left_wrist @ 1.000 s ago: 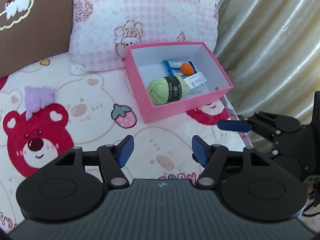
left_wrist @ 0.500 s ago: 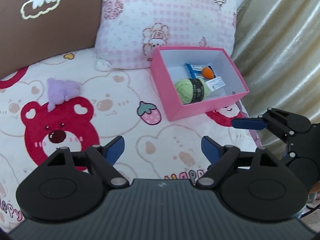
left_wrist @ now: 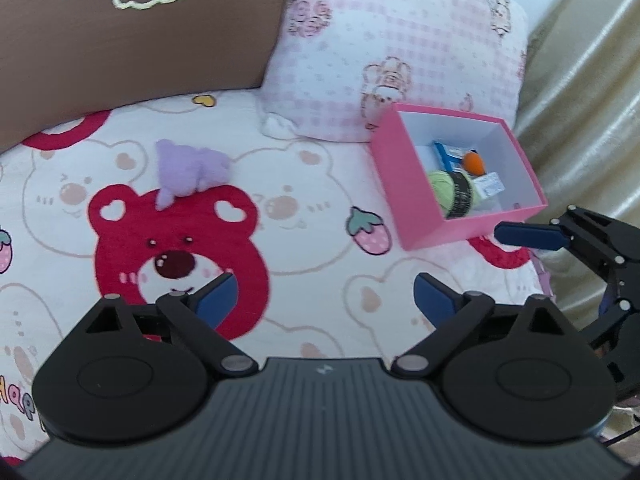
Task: Organize objects
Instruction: 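Withdraw the left tool from the pink box toward the purple plush toy, then lower the left gripper over the purple plush toy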
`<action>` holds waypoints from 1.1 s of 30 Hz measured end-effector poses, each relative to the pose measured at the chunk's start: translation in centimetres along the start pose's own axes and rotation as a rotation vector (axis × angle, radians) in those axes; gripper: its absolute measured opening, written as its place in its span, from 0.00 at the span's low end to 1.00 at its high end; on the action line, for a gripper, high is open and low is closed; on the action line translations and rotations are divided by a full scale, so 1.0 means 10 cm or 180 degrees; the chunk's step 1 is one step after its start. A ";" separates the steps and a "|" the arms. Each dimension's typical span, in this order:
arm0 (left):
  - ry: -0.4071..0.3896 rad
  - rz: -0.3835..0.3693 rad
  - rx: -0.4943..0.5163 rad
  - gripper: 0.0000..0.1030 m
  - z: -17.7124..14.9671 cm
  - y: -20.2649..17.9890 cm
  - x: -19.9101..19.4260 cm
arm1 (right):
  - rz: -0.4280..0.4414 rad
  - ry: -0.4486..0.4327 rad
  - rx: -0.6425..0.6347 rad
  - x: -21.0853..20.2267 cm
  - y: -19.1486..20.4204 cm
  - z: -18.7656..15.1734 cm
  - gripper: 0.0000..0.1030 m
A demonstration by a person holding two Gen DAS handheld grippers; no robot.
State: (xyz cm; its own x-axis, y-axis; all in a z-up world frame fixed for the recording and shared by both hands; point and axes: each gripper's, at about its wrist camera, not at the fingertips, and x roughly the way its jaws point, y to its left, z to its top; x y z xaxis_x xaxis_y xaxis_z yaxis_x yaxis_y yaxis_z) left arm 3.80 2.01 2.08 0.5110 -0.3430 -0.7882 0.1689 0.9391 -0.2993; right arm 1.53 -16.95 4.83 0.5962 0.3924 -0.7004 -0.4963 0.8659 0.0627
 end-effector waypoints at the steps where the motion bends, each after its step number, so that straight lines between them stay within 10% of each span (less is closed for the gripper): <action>1: -0.0020 0.0011 -0.0012 0.93 0.01 0.05 0.01 | 0.0006 -0.0046 -0.0024 0.03 0.03 0.01 0.89; 25: -0.0483 0.0080 -0.0362 0.91 0.21 1.01 0.59 | 0.0151 -0.0401 -0.0580 1.18 0.30 0.32 0.89; 33: -0.0677 -0.0135 -0.0551 0.90 0.17 1.38 0.74 | 0.0465 -0.0211 0.0061 1.56 0.10 0.50 0.89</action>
State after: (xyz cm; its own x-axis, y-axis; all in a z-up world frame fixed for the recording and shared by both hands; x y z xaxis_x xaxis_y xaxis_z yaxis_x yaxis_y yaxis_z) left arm 11.39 12.49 -7.00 0.6752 -0.3530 -0.6477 0.0568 0.9003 -0.4315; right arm 13.48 -8.47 -2.45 0.5592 0.5337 -0.6343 -0.5691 0.8036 0.1744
